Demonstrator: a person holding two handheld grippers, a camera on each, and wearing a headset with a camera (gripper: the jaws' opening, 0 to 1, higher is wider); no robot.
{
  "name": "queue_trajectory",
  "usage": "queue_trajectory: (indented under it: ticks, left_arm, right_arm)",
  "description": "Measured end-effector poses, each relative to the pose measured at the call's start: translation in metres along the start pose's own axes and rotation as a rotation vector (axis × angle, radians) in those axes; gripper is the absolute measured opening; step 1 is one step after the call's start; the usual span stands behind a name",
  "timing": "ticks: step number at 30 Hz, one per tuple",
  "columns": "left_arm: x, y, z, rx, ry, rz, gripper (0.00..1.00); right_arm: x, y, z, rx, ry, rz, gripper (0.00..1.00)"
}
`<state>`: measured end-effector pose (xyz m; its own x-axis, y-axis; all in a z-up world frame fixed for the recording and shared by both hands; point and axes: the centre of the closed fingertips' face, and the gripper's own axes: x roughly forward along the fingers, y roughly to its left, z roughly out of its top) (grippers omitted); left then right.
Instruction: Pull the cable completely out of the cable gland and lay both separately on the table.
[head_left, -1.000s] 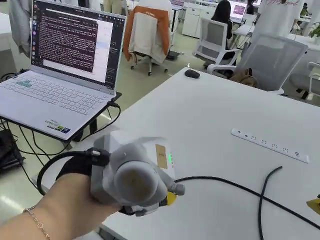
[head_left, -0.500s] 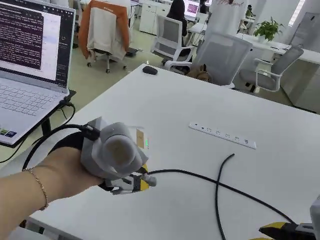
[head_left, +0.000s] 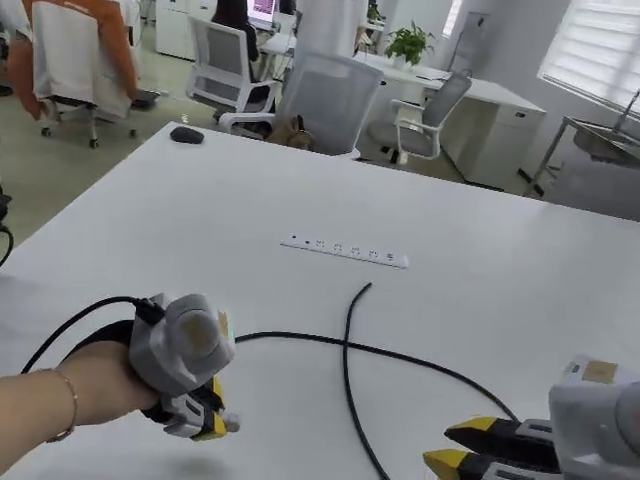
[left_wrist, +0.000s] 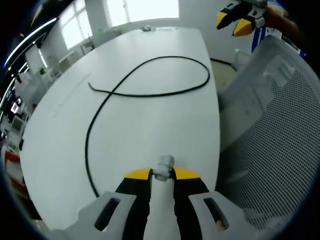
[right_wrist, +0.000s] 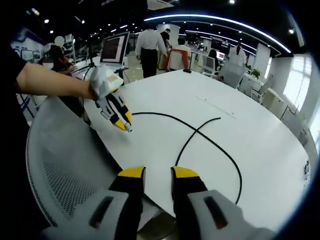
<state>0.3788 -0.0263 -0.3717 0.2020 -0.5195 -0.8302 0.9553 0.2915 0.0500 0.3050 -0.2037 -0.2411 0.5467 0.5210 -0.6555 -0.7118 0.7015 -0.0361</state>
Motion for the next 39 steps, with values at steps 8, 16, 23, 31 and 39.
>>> queue_trajectory:
  ticks: [8, 16, 23, 31, 39]
  left_arm:
    - [0.03, -0.006, -0.007, -0.041, 0.022, -0.08, 0.17]
    - [0.033, -0.003, -0.008, -0.051, 0.005, -0.064, 0.25]
    - [-0.015, -0.005, 0.003, -0.079, -0.049, -0.06, 0.37]
    - [-0.1, -0.035, 0.011, -0.09, -0.137, -0.062, 0.47]
    - [-0.156, -0.031, -0.022, -0.327, -0.257, 0.117, 0.55]
  right_arm:
    - [-0.006, 0.011, -0.002, 0.046, -0.022, -0.016, 0.2]
    - [-0.007, 0.012, -0.004, 0.053, -0.008, -0.029, 0.2]
    - [0.01, 0.021, -0.002, 0.048, 0.01, 0.014, 0.21]
    - [0.035, 0.021, -0.02, 0.067, 0.09, 0.072, 0.25]
    - [0.04, 0.025, -0.037, 0.133, 0.14, 0.118, 0.31]
